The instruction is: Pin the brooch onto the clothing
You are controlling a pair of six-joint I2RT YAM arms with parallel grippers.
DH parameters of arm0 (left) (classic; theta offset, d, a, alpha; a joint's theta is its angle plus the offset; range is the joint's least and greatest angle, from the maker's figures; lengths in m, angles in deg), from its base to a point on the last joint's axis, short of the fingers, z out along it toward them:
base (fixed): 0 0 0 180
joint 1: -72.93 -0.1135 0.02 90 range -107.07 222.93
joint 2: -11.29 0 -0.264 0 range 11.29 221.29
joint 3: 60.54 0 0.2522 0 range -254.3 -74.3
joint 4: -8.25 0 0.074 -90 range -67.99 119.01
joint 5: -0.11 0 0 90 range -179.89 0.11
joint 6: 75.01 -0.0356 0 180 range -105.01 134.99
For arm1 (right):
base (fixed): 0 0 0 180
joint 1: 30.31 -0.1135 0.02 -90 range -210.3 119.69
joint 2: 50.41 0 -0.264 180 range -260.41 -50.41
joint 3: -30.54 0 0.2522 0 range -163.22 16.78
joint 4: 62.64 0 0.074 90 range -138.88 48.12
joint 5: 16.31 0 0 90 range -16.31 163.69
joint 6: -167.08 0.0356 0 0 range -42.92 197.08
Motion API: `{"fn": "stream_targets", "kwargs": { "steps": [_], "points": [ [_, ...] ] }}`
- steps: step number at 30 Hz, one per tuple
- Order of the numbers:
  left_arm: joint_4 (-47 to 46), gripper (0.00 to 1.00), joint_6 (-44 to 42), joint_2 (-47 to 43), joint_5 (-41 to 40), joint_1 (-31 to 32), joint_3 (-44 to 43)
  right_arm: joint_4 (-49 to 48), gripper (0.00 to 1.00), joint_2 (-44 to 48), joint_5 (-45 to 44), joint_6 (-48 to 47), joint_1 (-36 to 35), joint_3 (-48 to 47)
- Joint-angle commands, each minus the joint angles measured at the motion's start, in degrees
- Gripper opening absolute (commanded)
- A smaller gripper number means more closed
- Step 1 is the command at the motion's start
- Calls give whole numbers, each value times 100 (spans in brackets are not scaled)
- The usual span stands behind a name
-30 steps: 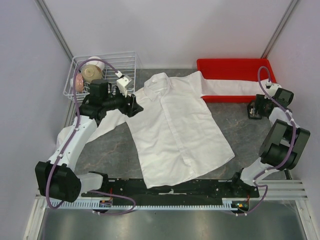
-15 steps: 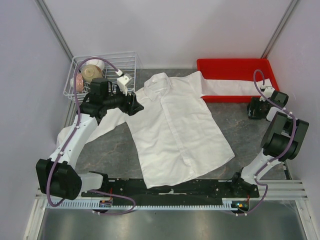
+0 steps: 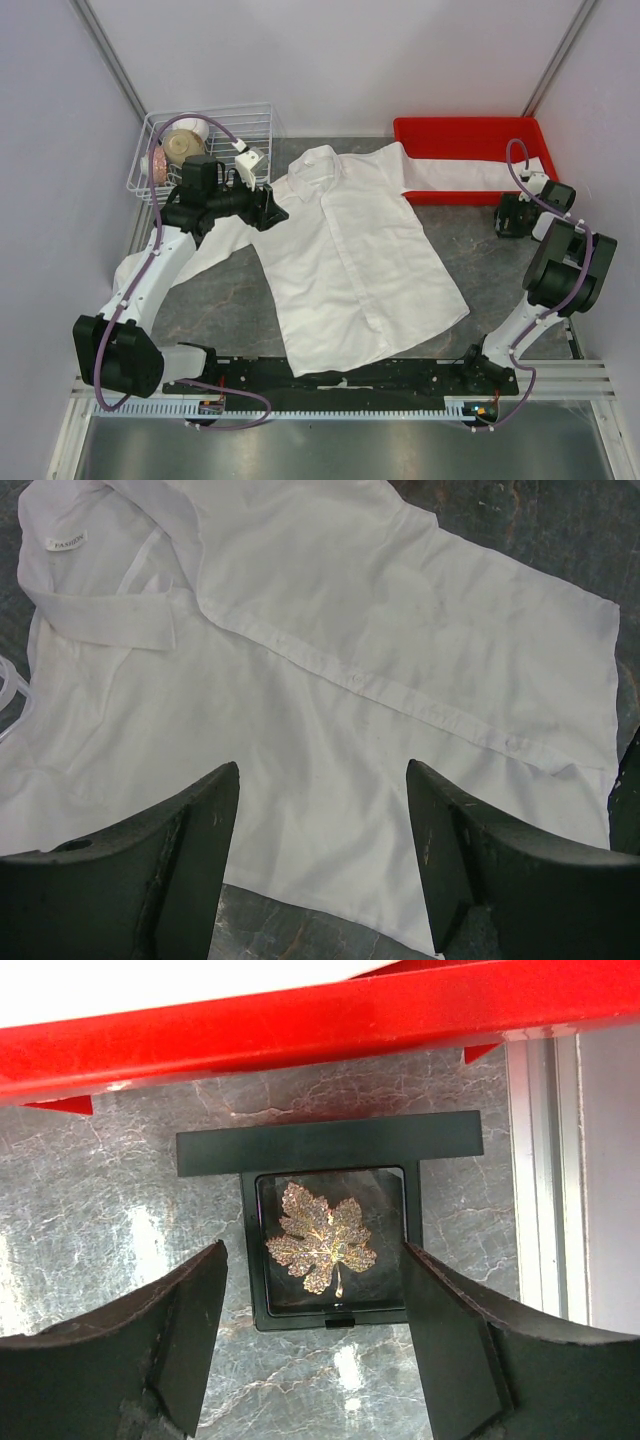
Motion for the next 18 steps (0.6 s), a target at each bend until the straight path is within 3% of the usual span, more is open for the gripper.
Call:
{"fn": "stream_targets", "kwargs": {
  "steps": [1, 8, 15, 18],
  "points": [
    [-143, 74, 134, 20, 127, 7, -241, -235, 77, -151, 71, 53, -21, -224],
    [-152, 73, 143, 64, 127, 7, -215, -463, 75, -230, 53, 44, -83, -128],
    [-152, 73, 143, 64, 119, 16, -206, -569, 57, -178, 53, 26, -144, 31],
    [-161, 73, 143, 64, 127, 16, -197, -578, 56, -90, 62, 53, -144, 57]
  ]
}}
